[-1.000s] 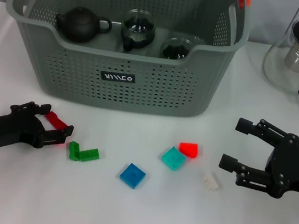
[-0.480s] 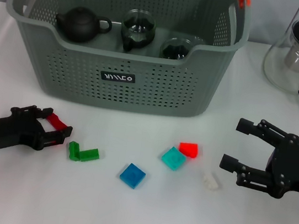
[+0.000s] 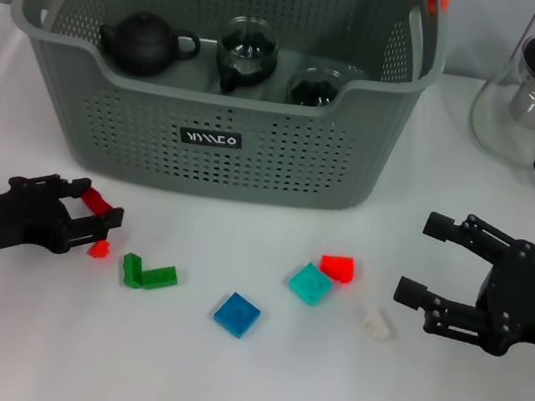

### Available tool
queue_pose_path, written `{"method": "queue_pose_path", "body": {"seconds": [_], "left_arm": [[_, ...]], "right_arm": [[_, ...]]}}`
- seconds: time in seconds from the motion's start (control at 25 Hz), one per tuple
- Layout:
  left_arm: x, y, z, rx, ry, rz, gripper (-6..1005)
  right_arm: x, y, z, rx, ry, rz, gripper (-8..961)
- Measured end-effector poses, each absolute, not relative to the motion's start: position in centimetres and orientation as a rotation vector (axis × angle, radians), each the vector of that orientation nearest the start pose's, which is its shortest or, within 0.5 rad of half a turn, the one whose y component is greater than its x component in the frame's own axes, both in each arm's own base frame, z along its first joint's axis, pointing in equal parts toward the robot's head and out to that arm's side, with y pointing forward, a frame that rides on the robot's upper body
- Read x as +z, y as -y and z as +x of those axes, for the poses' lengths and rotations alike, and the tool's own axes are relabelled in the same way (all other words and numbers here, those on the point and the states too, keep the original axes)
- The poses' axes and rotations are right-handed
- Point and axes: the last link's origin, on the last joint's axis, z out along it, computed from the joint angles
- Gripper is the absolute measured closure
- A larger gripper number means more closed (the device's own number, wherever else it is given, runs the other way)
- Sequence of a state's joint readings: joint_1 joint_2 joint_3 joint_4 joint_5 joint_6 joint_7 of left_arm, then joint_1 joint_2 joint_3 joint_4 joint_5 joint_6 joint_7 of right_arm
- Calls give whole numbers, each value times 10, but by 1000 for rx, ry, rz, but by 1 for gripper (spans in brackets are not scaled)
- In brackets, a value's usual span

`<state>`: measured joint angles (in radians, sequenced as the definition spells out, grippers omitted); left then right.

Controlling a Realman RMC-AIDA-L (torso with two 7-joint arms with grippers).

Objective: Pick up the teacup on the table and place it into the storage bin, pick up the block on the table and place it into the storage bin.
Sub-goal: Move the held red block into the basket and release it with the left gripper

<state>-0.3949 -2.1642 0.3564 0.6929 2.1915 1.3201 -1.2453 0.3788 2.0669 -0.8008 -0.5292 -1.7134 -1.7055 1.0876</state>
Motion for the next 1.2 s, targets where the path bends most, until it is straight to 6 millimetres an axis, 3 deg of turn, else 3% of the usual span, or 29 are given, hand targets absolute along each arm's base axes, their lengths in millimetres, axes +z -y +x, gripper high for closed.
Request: {"method": "queue_pose_path", "body": {"seconds": [0.16,0.32,0.44,0.68,0.84,1.0,1.2], "left_arm": [[29,-287,-332,-646,795,-2404,354],[64,-272,-300,-920,681,-2543,353],[82,-274,-274,-1041,639,-2620,352],[94,-314,-215,-1092,518,-2750,350],[92,-355,-185,-1034,447,-2713,349],[72,-397,-166,-882,472,-2663,347],[42,-429,-160,-637,539,-2590,346]], "right_arm": [[-5,-276,274,1029,-431,-2652,6],[-5,-276,274,1029,-430,-2653,7],[-5,-277,274,1028,-428,-2653,7],[-6,-278,273,1025,-429,-2651,6],[-6,-279,272,1026,-425,-2653,6],[-7,-279,271,1027,-422,-2655,6],[-7,-280,271,1027,-421,-2656,7]]}}
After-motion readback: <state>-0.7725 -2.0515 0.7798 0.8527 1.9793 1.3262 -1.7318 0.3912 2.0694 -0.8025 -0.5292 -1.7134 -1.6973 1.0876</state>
